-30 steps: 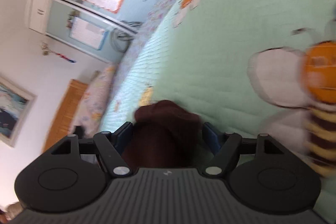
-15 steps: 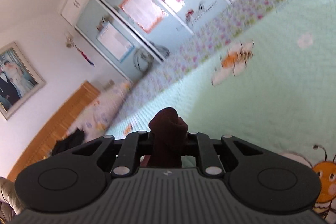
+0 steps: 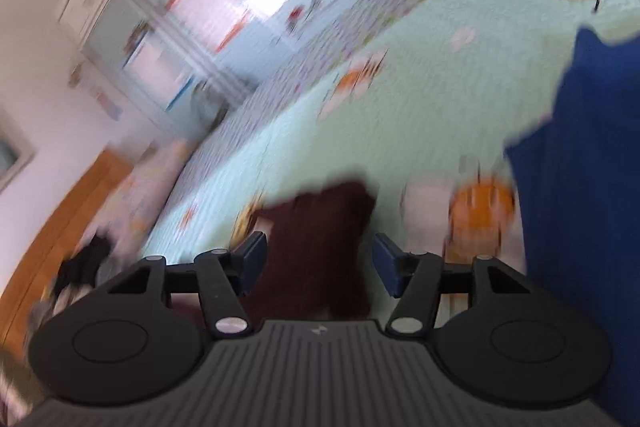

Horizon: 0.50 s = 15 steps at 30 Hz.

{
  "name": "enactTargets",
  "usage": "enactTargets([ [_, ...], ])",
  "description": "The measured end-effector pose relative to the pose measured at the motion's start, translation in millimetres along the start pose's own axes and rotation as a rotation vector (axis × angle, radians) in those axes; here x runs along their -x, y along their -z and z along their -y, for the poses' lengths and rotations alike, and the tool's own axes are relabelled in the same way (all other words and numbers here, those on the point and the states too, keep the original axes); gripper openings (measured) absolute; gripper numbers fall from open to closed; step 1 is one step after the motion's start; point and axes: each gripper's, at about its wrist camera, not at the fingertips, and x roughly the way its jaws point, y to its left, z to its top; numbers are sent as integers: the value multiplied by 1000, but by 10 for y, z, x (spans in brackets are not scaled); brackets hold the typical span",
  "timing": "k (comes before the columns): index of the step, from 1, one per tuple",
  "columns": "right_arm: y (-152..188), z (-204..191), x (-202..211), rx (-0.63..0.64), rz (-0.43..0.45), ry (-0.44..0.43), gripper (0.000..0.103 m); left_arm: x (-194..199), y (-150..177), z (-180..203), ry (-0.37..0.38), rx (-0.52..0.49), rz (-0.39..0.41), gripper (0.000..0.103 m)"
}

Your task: Fold clothes

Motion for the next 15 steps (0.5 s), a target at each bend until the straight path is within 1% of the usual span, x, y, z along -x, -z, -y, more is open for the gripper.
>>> enactTargets([
  [2,251,-48,168,12,-75,-7,60,34,23,71,22,-12,6,101],
  [5,625,-114,333,9,-221,-68,61,141,58,149,44,-36,22,101],
  [8,898,-216,599,61,-331,-116,64,237,80,161,50,-21,41,101],
  [9,952,-234,715,65,-355,-134,66,269,88,166,55,-14,49,101],
  [12,1115,-189,1022,24,-414,-216,70,356,115,244,80,-21,69,101],
  [15,1197,-84,1142,-41,-408,-269,70,385,143,356,110,-37,72,102],
])
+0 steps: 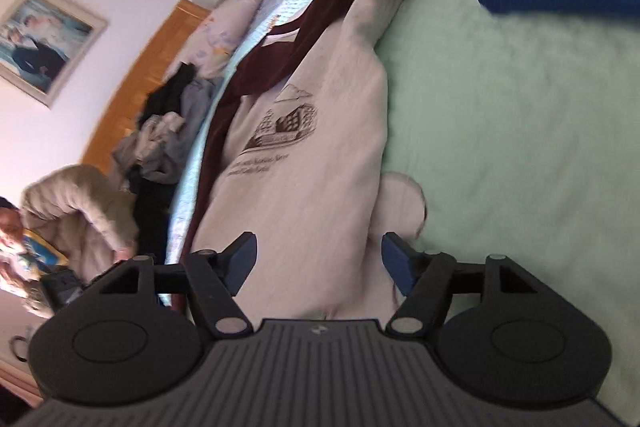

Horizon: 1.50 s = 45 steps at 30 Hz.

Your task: Fold clothes

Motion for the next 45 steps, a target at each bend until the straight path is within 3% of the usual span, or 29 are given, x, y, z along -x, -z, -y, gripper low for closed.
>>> enactTargets([
  [4,-49,83,-90,-70,48,-56,70,48,37,184,28,-34,-1,102],
  [6,-89,62,-183,-77,61,-60,62,103,44,247,27,-52,7,102],
  [7,-105,29,-236,-68,61,-44,54,136,44,265,23,-54,13,102],
  [8,-112,1,-290,-57,53,-12,24,169,43,283,18,-56,19,102],
  [9,-98,-2,-308,-53,50,15,7,209,41,285,13,-53,27,102],
  [14,123,-224,-4,-27,134,56,7,342,43,227,-17,-32,49,102],
  [19,689,-591,499,-34,245,50,6,310,29,163,-6,-10,48,102],
  [22,935,-215,405,-184,231,168,4,209,28,132,31,23,31,102],
  [23,974,-138,389,-232,243,157,2,184,38,149,40,27,21,102],
  [25,1020,-149,430,-278,303,112,10,195,52,195,52,-4,18,102],
  [28,934,-491,518,-140,370,184,17,244,55,185,37,-22,31,102],
  [31,793,-822,597,24,419,240,28,291,52,86,27,28,48,102],
  [35,715,-952,614,99,450,167,50,363,44,-6,-2,66,79,102],
  [38,768,-951,424,124,403,111,60,423,31,-109,-10,116,95,102],
  [41,937,-1168,71,197,313,116,62,546,31,-234,-47,142,113,102],
  [45,1227,-1502,-481,275,74,-10,69,828,39,-527,-136,226,173,102],
])
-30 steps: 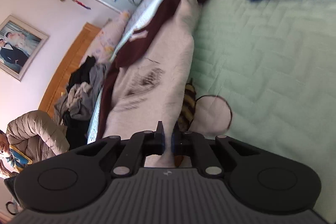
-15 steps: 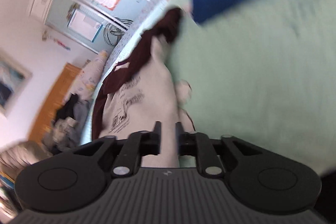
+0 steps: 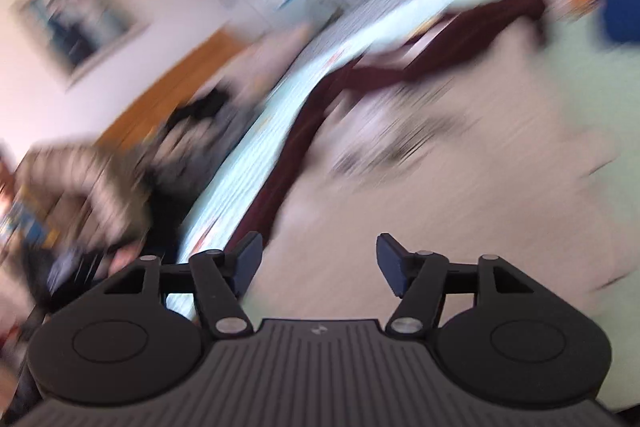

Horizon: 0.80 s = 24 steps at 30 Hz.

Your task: Fold clothes

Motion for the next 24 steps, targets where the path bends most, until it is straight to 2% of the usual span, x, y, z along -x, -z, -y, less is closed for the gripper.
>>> enactTargets([
  [2,122,-215,-328,26,-131,-94,71,116,-40,-186,-27,77,34,102],
  [5,228,-523,-723,113,-249,-137,72,225,-34,-373,-47,145,38,102],
  [9,297,-790,-1003,248,-317,-133,72,296,103,-496,-80,148,6,102],
  [11,315,-806,-1096,255,-338,-150,73,313,181,-590,-79,179,-3,102],
  [18,191,-665,-1345,127,-331,-204,73,439,303,-792,-92,205,-10,102],
  [24,-30,-613,-1172,108,-210,-187,73,351,156,-757,-77,172,7,102],
])
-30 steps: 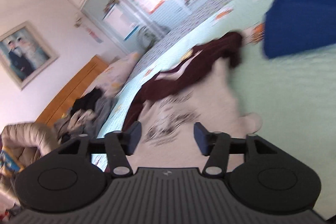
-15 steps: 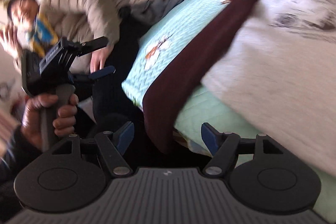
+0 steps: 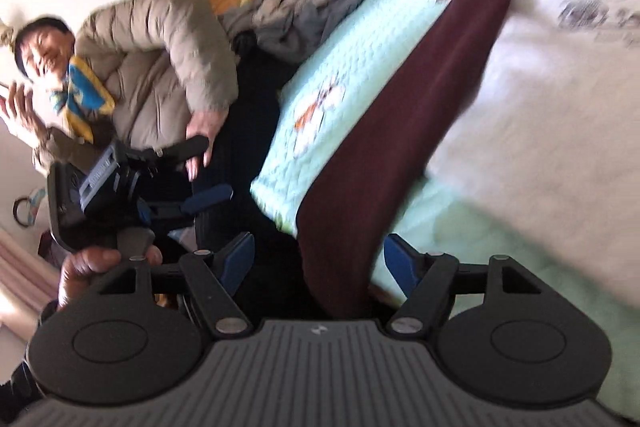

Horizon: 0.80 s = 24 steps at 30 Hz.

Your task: Fold clothes

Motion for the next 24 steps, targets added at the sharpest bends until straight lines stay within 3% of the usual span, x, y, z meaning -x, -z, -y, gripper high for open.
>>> enactTargets([
  [7,-276,251,844,-53,270,156,74,-301,-55,450,81,-120,-29,102],
  [10,-317,372,1135,-71,345,203,76,-444,-58,624,97,-161,-41,102],
  [13,-286,473,1329,-86,395,231,77,-562,-72,798,119,-194,-59,102],
  [18,-233,546,1372,-98,428,210,78,-700,-137,1243,169,-354,-58,102],
  [21,-223,644,1378,-114,442,225,78,-828,-265,1460,205,-446,-55,102],
  [24,-229,793,1462,-147,463,242,78,-1091,-535,1522,254,-469,-86,102],
])
